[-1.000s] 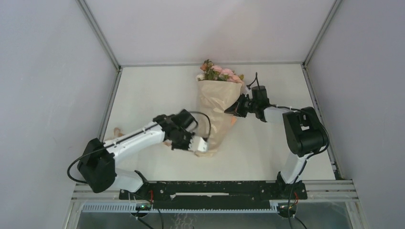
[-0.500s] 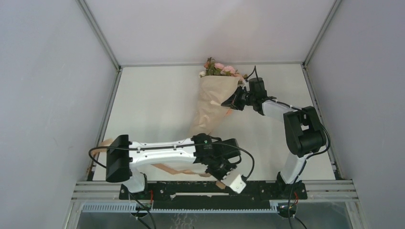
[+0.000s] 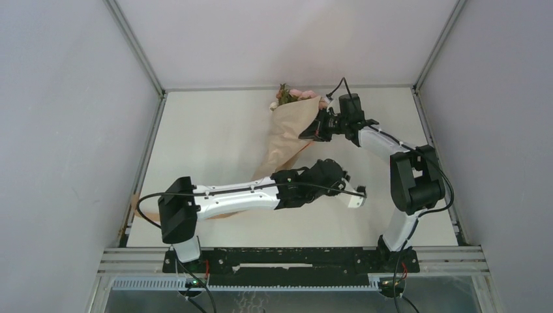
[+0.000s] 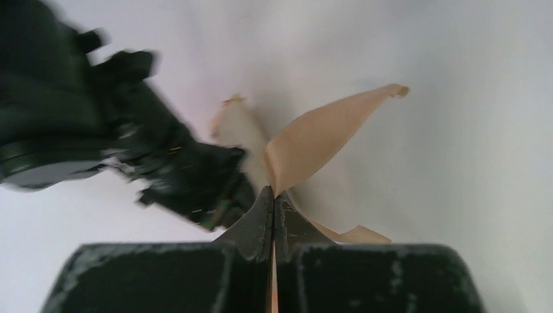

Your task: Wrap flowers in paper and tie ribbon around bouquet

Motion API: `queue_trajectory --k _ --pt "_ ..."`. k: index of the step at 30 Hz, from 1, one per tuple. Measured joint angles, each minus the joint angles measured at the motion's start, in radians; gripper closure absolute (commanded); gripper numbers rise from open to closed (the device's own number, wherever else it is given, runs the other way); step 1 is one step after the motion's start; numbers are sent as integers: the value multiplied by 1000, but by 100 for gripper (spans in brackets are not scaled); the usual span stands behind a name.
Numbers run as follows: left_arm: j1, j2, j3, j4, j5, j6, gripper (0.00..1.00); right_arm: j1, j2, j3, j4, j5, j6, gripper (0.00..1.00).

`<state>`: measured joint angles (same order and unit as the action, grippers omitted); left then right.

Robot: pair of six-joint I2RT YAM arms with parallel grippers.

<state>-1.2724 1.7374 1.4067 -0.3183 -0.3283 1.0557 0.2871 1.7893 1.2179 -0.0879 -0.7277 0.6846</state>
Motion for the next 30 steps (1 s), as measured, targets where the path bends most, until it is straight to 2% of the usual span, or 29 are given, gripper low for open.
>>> queue_trajectory --k 1,2,3,4,5,6,7,10,14,17,21,22,24,27,30 --pt "11 5 -2 51 -27 16 99 1 1 6 -9 -6 -14 100" --pt "16 11 -7 119 -61 30 92 1 2 12 -23 -8 -30 100" --pt "19 18 -8 166 -85 37 77 0 4 16 -37 -11 -45 100" --pt "22 27 -9 211 -109 43 47 -2 7 18 -46 -16 -57 100" --pt "22 34 -10 232 -120 42 25 -4 11 19 -51 -23 -69 100" --pt "19 35 -10 226 -122 39 10 -5 16 19 -54 -31 -79 100" --pt "15 35 -7 198 -116 24 2 -5 22 19 -58 -37 -85 100" --pt "-5 35 29 9 -43 -72 0 -5 42 19 -79 -43 -109 100" --pt "-39 29 130 -333 145 -234 0 -7 69 19 -104 -42 -130 100" --pt "-47 -18 158 -505 251 -322 0 -6 77 19 -109 -41 -141 100" --pt "25 -155 159 -698 352 -431 0 2 80 19 -123 -35 -165 100" --pt "85 -200 158 -732 392 -459 0 6 80 19 -128 -33 -172 100" --pt "273 -288 150 -764 460 -512 0 11 80 18 -135 -30 -181 100" --pt "668 -414 81 -742 548 -580 3 17 80 6 -140 -19 -192 100" --pt "1070 -523 -88 -705 565 -631 10 20 80 -10 -148 -7 -207 100"
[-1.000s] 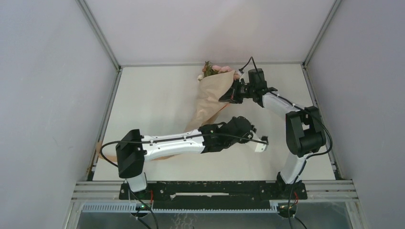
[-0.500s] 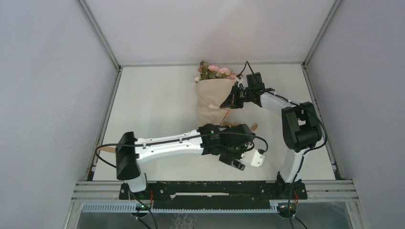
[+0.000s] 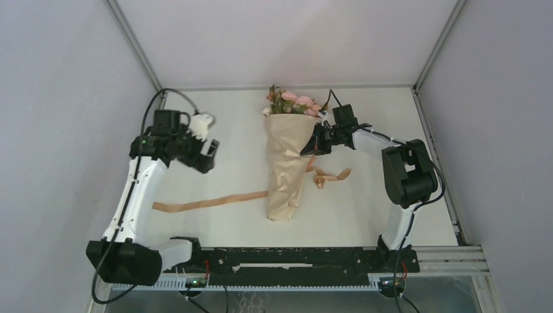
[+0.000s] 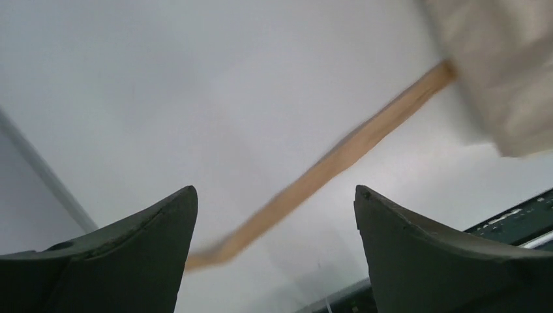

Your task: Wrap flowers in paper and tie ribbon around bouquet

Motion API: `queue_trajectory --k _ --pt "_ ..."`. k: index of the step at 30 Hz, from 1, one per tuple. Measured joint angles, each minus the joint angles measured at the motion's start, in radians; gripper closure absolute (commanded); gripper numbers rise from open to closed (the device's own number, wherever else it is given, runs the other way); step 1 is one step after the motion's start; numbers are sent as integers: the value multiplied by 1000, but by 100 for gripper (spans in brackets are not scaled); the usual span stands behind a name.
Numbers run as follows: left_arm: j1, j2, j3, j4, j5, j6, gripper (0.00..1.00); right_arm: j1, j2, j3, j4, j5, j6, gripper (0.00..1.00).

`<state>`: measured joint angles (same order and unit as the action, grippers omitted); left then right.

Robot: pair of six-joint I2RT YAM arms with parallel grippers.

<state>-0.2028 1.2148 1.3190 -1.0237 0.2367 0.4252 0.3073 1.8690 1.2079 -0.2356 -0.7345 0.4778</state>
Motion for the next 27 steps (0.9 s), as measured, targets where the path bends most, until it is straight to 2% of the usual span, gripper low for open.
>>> queue_trajectory --k 2,5,9,12,15,19,23,27 --pt "167 -39 -120 23 -12 -6 16 3 0 -5 -6 3 -6 100" --pt "389 -61 -302 87 -55 74 11 10 0 -5 -11 8 -16 100" --pt "578 -81 -471 81 -54 431 1 16 0 -5 -16 17 -28 100" --pt "663 -95 -558 76 -84 692 0 17 0 -5 -21 23 -32 100" --pt "702 -47 -615 135 -177 880 0 17 0 -5 -23 26 -35 100" --pt "707 92 -620 220 -256 1001 2 18 0 -5 -24 29 -35 100" --pt "687 167 -638 299 -312 1051 12 20 5 -5 -24 31 -37 100" --pt "627 189 -648 325 -382 1075 28 21 13 -5 -26 31 -40 100"
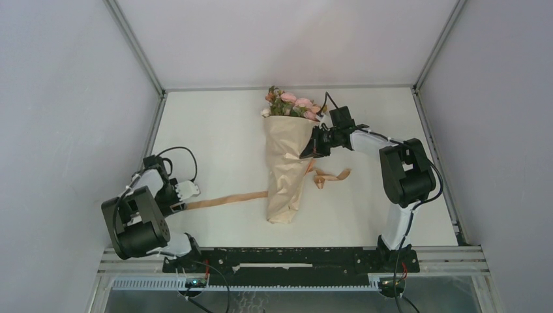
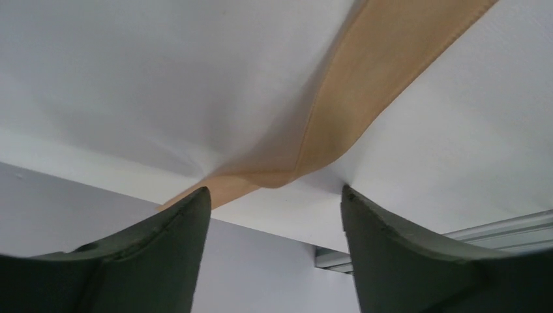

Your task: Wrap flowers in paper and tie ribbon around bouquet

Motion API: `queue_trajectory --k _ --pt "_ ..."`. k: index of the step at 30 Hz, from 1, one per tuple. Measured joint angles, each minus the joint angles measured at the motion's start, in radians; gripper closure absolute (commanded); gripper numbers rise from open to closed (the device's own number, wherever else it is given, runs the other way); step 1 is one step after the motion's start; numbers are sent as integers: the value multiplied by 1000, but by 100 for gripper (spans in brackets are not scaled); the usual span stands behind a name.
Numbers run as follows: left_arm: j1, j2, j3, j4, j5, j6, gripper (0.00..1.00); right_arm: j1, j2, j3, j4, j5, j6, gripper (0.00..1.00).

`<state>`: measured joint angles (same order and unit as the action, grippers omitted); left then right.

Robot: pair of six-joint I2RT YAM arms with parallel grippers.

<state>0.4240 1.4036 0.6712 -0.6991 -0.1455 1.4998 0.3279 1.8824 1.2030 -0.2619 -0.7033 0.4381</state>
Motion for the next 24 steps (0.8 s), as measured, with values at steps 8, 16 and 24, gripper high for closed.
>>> queue_trajectory --k 8,16,24 --pt "-97 31 -26 32 -115 35 32 0 1 0 -10 8 -14 100" --pt "-112 -25 -98 116 -143 103 99 -1 1 0 -12 11 -14 100" --pt "-114 -11 -97 224 -116 64 100 -8 1 -20 -6 11 -14 100"
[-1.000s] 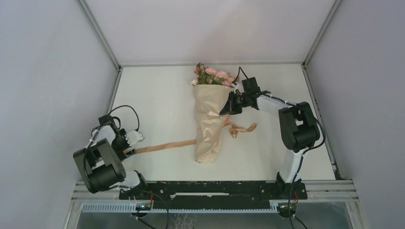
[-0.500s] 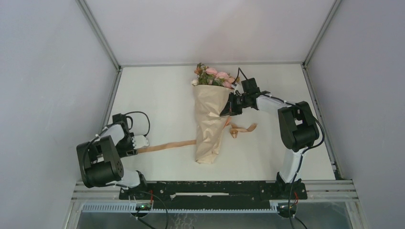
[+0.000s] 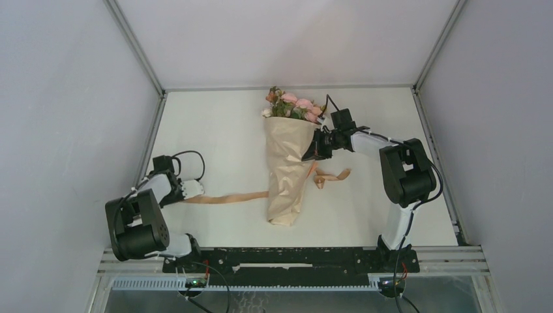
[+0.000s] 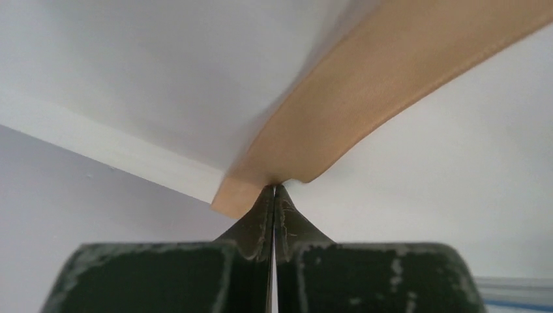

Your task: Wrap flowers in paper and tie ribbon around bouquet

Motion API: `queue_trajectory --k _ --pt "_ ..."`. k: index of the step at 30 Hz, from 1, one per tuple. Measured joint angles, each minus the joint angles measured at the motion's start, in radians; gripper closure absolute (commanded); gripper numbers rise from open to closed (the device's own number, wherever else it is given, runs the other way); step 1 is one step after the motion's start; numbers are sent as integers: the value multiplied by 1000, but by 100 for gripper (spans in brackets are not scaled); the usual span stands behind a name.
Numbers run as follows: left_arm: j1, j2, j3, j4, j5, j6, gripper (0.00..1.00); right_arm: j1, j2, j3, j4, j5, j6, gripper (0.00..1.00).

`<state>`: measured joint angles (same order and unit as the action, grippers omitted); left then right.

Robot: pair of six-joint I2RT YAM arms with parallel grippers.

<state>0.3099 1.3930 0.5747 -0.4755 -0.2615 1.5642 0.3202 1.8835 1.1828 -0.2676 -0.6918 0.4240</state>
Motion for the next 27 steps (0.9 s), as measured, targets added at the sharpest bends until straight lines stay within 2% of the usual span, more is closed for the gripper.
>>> queue_trajectory --k 3,8,13,16,17,18,20,22,24,25,27 --pt "0 -15 35 -9 103 -92 100 -1 0 -19 5 3 0 100" --pt "-52 -143 193 -148 325 -294 100 5 0 -35 13 2 0 100" --pt "-283 -303 320 -242 468 -496 100 23 7 -43 33 -7 -2 100" --pt "-407 -337 396 -307 525 -582 100 34 13 -48 42 -15 -2 100" --pt "-430 -341 422 -327 544 -594 94 34 13 -51 45 -18 -2 100" --pt "-441 -342 446 -353 563 -592 83 35 13 -56 49 -20 -2 100" --pt "-444 -339 470 -415 586 -540 53 35 13 -64 56 -24 -2 100" --pt "-443 -314 447 -466 575 -471 32 35 13 -68 57 -25 -2 100" --pt "-422 -262 383 -486 542 -397 18 34 13 -69 56 -25 -3 100" --pt "-389 -227 350 -490 521 -357 3 34 13 -69 56 -26 -3 100" --pt "-281 -112 308 -486 473 -284 0 34 13 -69 56 -25 -6 100"
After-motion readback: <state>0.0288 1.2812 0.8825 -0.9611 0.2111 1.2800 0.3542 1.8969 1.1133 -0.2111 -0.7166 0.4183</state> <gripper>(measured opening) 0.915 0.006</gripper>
